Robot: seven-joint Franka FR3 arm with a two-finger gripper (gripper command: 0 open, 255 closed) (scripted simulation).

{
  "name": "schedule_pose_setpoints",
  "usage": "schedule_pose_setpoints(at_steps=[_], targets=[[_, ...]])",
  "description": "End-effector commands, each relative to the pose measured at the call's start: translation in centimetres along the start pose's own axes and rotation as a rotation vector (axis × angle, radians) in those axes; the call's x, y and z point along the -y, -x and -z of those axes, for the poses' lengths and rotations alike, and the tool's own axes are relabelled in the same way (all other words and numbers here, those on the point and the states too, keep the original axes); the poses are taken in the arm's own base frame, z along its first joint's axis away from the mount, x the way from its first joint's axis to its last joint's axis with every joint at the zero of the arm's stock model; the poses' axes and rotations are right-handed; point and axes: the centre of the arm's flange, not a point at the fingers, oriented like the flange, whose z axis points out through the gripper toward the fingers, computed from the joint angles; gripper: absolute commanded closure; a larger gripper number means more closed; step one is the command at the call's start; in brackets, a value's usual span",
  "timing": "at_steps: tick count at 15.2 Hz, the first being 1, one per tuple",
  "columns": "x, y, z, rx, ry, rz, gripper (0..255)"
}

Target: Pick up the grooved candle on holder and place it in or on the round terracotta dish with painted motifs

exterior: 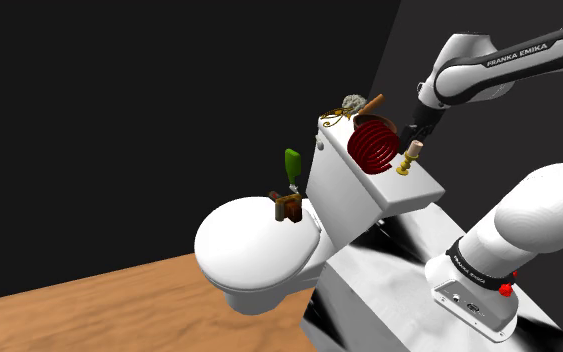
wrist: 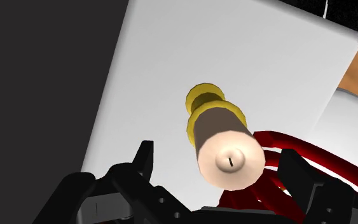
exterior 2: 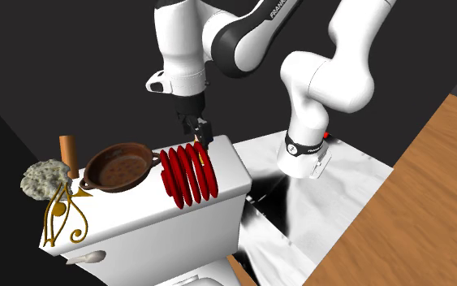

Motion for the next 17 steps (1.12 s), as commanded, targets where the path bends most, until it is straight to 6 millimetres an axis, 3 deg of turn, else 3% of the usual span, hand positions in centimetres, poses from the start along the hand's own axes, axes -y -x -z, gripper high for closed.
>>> schedule_pose_setpoints(at_steps=[1, 5, 6, 15, 17], targets=[[0.0, 0.0, 0.0, 0.000, 0.000, 0.000, 0], [0.0, 0.0, 0.0, 0.000, 0.000, 0.000, 0], [0.0, 0.0, 0.0, 0.000, 0.000, 0.000, 255], [0.0, 0.0, 0.0, 0.000, 0.000, 0.000, 255], [0.0, 0.0, 1.0, 0.000, 0.000, 0.000, 255]])
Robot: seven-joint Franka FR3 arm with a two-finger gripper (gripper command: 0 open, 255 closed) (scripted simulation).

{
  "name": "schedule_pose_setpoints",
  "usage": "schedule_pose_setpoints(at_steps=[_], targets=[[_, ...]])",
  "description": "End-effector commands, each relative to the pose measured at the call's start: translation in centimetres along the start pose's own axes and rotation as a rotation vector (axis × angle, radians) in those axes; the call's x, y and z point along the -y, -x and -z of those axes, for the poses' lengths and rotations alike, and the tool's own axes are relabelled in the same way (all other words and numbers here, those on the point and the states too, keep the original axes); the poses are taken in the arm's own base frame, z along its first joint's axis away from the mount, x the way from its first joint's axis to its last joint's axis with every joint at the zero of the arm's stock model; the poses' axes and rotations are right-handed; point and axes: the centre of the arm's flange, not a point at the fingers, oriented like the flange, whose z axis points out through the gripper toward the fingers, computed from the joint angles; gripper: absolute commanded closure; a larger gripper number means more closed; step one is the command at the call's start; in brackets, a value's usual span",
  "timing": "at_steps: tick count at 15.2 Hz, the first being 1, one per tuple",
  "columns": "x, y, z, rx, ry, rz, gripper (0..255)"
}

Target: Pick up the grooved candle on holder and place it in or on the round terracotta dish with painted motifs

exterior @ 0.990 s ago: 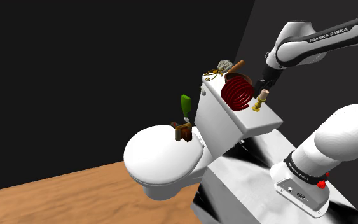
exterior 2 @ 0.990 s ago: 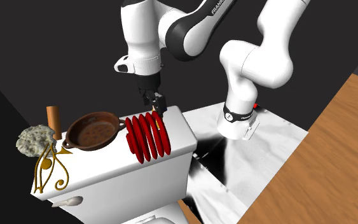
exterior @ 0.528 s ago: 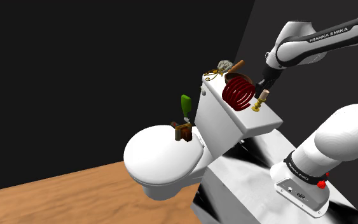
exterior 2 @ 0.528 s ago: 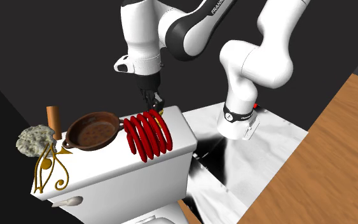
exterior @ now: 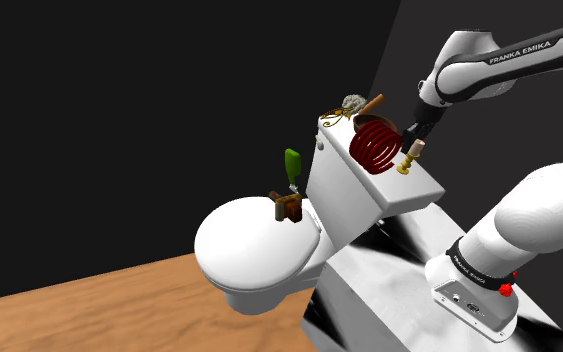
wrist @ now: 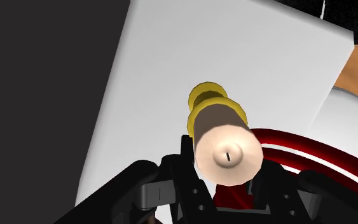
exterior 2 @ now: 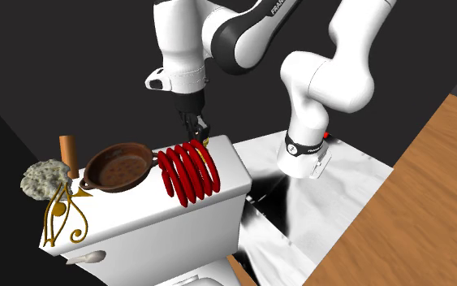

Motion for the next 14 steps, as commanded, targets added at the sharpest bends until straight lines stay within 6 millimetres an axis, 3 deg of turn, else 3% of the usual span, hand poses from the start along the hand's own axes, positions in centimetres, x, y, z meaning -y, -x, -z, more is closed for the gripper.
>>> schedule_pose_setpoints(at_steps=[1, 14], targets=[[0.0, 0.0, 0.9, 0.001, 0.000, 0.000, 255], [0.1, 0.0, 7.8, 0.001, 0.000, 0.000, 255]])
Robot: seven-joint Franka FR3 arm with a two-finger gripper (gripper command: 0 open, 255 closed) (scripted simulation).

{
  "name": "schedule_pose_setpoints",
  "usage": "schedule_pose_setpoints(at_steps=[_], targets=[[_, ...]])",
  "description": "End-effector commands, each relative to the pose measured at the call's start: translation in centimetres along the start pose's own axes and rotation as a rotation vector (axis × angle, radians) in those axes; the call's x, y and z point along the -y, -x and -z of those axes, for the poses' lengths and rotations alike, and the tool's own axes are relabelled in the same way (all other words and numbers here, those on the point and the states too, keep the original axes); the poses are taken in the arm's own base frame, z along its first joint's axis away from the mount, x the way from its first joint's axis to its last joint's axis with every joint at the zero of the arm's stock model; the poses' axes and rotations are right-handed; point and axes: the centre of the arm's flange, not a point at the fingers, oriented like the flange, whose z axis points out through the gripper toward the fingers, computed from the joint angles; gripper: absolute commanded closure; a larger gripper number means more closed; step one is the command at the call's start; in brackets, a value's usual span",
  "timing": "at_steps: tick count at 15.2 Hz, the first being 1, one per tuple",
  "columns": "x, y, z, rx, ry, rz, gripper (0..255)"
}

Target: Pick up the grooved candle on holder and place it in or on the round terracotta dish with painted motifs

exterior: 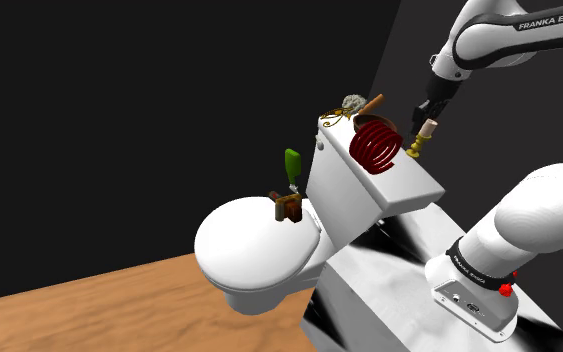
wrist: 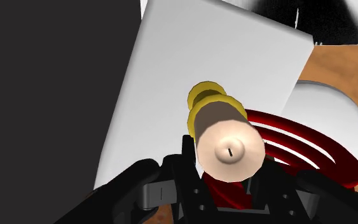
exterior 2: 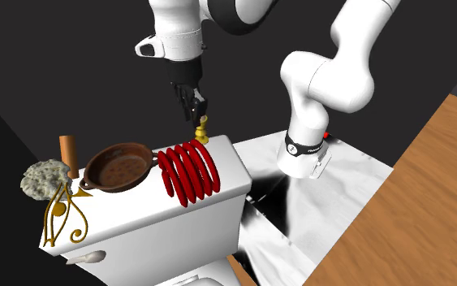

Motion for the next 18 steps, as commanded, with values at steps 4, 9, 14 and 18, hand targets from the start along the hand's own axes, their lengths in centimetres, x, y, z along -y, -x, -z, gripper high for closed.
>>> schedule_pose_setpoints(at_steps=[4, 9, 14, 18], targets=[[0.2, 0.0, 2.6, 0.001, 0.000, 0.000, 255], [-0.3, -1.2, 4.4, 0.001, 0.000, 0.000, 255], [-2.8, -7.2, 5.2, 0.000, 0.000, 0.000, 255], [-4.7, -12.1, 5.8, 0.000, 0.000, 0.000, 255]])
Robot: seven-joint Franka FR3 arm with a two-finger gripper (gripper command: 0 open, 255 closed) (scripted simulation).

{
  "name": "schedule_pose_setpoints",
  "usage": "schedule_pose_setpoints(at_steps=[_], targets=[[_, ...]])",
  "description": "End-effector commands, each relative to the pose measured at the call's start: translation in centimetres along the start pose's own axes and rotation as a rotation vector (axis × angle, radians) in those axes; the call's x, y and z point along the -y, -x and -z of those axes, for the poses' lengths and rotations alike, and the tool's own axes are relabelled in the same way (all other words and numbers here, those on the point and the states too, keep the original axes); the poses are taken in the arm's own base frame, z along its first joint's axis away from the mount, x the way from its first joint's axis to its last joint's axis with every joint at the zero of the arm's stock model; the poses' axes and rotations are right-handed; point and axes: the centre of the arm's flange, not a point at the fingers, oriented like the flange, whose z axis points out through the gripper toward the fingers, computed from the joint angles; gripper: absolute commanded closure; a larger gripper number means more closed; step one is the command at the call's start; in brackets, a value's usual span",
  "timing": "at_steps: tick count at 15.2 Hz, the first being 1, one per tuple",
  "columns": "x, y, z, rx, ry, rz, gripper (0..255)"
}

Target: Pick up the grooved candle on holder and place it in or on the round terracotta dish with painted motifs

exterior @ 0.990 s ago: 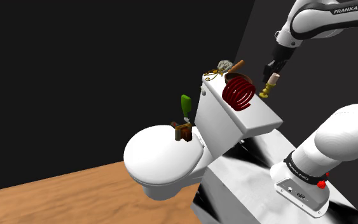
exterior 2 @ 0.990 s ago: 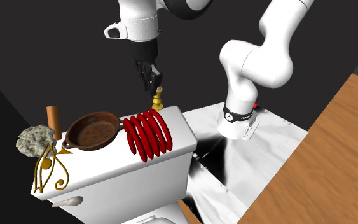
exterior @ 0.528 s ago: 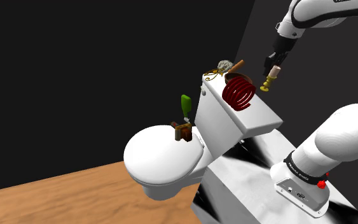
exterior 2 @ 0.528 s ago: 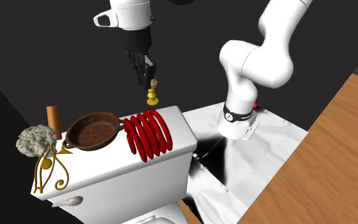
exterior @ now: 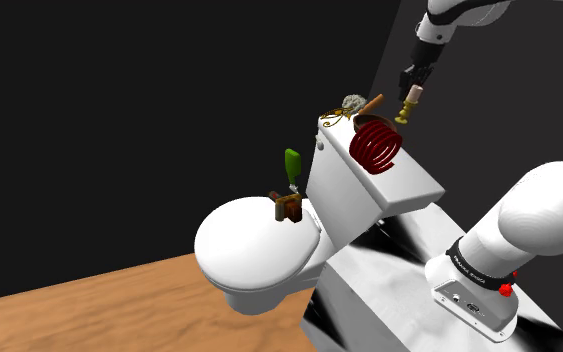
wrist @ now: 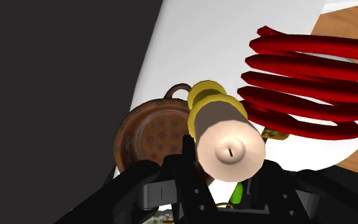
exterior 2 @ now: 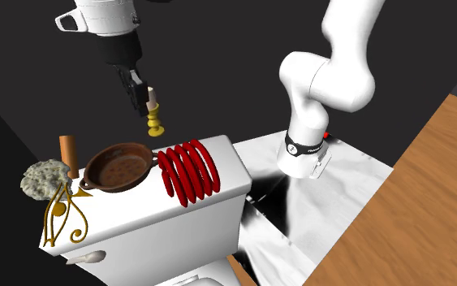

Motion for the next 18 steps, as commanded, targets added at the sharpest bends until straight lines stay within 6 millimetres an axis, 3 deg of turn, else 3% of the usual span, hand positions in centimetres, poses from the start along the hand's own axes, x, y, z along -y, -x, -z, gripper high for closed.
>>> schedule_pose_setpoints(at_steps=[1, 6, 7, 18], targets=[[-0.7, -2.7, 0.5, 0.000, 0.001, 0.001, 255], [-3.1, -8.8, 1.3, 0.000, 0.001, 0.001, 255], [-3.9, -10.8, 1.5, 0.000, 0.001, 0.001, 255], [-4.1, -10.8, -4.3, 0.000, 0.001, 0.001, 255]])
